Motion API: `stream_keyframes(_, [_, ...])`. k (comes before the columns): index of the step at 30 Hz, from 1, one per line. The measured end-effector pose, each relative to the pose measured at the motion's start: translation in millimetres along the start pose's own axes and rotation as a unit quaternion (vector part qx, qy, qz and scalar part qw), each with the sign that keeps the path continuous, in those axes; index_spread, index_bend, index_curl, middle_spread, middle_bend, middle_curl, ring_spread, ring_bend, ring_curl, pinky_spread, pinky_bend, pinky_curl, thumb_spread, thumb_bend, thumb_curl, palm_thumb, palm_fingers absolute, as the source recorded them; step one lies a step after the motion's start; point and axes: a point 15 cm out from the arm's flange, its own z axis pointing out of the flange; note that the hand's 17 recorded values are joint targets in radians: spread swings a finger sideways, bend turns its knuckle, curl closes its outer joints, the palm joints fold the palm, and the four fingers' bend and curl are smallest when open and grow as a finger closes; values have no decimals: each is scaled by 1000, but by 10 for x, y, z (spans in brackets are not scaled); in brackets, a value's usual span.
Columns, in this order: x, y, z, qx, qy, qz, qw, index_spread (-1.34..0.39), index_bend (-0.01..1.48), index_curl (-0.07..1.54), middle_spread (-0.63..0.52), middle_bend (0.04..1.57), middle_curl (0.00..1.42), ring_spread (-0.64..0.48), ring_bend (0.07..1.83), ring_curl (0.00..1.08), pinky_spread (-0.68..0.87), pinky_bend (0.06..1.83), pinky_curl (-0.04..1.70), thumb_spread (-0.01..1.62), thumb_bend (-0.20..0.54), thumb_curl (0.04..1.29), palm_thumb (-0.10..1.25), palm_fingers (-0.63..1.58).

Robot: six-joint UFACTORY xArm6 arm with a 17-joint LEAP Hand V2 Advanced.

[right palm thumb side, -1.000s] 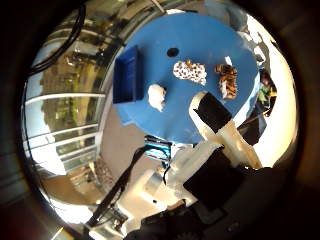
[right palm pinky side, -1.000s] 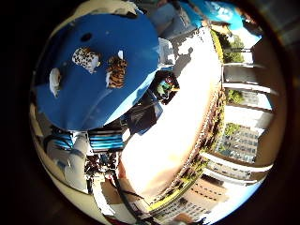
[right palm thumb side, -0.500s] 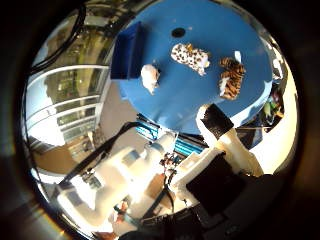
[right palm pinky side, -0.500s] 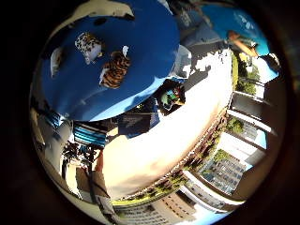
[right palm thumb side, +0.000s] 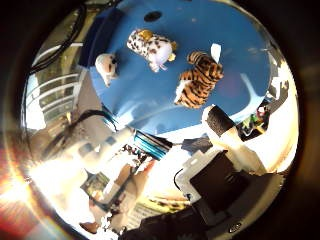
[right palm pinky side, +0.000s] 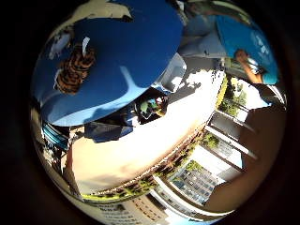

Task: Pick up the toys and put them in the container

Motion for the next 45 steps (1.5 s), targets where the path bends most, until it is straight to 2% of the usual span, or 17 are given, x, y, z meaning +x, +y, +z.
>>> stream_keyframes(10, [-20,-218,838,-56,-11,-51,997,-415,185,278,-10,153,290,202,331,327,362,553,224,1020,-28,429,820,47])
stream_keyframes(21, [-223,-300,1334,-93,-37,-79,992,-410,187,282,-12,156,288,210,320,326,369,540,227,1009,-28,429,830,37])
stream_keyframes(26, [-354,-360,1441,-88,-38,-91,991,-345,223,307,-40,191,305,198,366,327,364,479,199,1010,-27,431,846,266])
stream_keyframes(27, [-359,-366,1440,-87,-37,-92,991,-332,204,305,-66,256,330,177,415,334,361,477,181,1005,-29,435,849,434])
stream_keyframes(28, [-366,-369,1443,-85,-35,-92,991,-327,202,311,-76,276,341,165,452,348,354,477,183,1004,-27,437,852,494])
stream_keyframes(29, [-375,-358,1437,-84,-35,-93,992,-336,185,307,-88,337,365,142,547,373,335,464,173,1003,-29,438,854,634])
stream_keyframes(32, [-387,-337,1404,-82,-35,-90,992,-392,82,269,-128,551,462,111,807,477,302,481,180,1000,-27,446,867,796])
stream_keyframes(33, [-391,-327,1392,-81,-35,-89,992,-439,100,245,-149,664,526,85,966,548,295,519,191,999,-27,451,872,844])
stream_keyframes(36, [-399,-315,1361,-79,-35,-87,992,-526,212,242,-188,799,620,38,1119,637,293,615,208,992,-23,465,888,952])
stream_keyframes(40, [-449,-203,1318,-74,-41,-78,993,-668,288,248,-231,945,750,-22,1191,717,298,970,316,974,-9,512,944,1100])
stream_keyframes(45, [-600,-129,1208,-62,-69,-59,994,-798,396,282,-255,1033,859,-61,1251,774,264,1269,453,1003,11,571,1030,1082])
